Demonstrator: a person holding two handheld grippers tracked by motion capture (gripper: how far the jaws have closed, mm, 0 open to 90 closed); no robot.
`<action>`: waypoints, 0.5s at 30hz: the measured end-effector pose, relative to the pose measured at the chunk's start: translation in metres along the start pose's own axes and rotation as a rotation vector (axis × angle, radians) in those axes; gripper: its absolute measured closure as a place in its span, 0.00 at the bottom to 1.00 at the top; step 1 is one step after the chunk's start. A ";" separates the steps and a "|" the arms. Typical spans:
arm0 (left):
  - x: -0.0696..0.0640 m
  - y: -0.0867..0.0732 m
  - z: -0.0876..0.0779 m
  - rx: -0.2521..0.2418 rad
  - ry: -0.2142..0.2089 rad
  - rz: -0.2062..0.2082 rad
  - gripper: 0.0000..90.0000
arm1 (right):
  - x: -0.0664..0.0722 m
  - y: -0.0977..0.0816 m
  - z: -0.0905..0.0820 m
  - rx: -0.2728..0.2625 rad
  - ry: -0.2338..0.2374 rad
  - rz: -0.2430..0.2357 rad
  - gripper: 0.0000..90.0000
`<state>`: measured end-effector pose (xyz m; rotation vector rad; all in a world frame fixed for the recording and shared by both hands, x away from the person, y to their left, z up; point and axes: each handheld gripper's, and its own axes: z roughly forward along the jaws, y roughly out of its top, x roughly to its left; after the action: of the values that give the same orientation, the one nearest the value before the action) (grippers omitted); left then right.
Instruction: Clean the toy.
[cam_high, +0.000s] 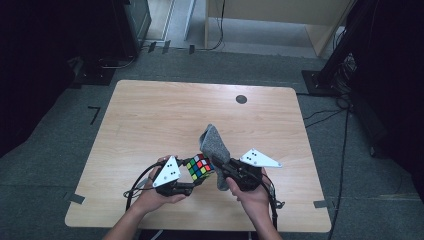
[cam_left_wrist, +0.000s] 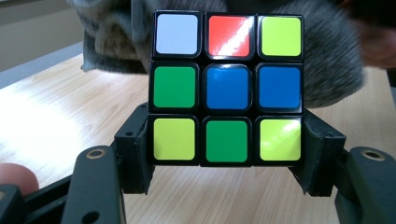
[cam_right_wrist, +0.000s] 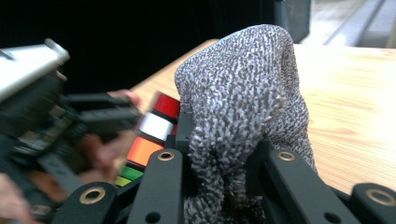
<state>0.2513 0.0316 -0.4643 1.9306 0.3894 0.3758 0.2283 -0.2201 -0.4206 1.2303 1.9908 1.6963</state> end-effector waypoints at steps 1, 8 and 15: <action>0.000 0.000 0.001 0.009 0.004 0.006 0.38 | 0.002 0.001 -0.002 -0.012 0.019 -0.001 0.83; -0.004 0.006 -0.004 -0.005 0.013 0.024 0.38 | 0.015 0.003 -0.001 -0.028 0.083 -0.037 0.83; 0.001 0.005 -0.012 -0.028 0.016 -0.004 0.38 | -0.007 -0.001 0.001 -0.007 0.041 0.057 0.83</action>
<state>0.2475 0.0401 -0.4553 1.9006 0.3966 0.3919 0.2325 -0.2243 -0.4242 1.2717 1.9887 1.7678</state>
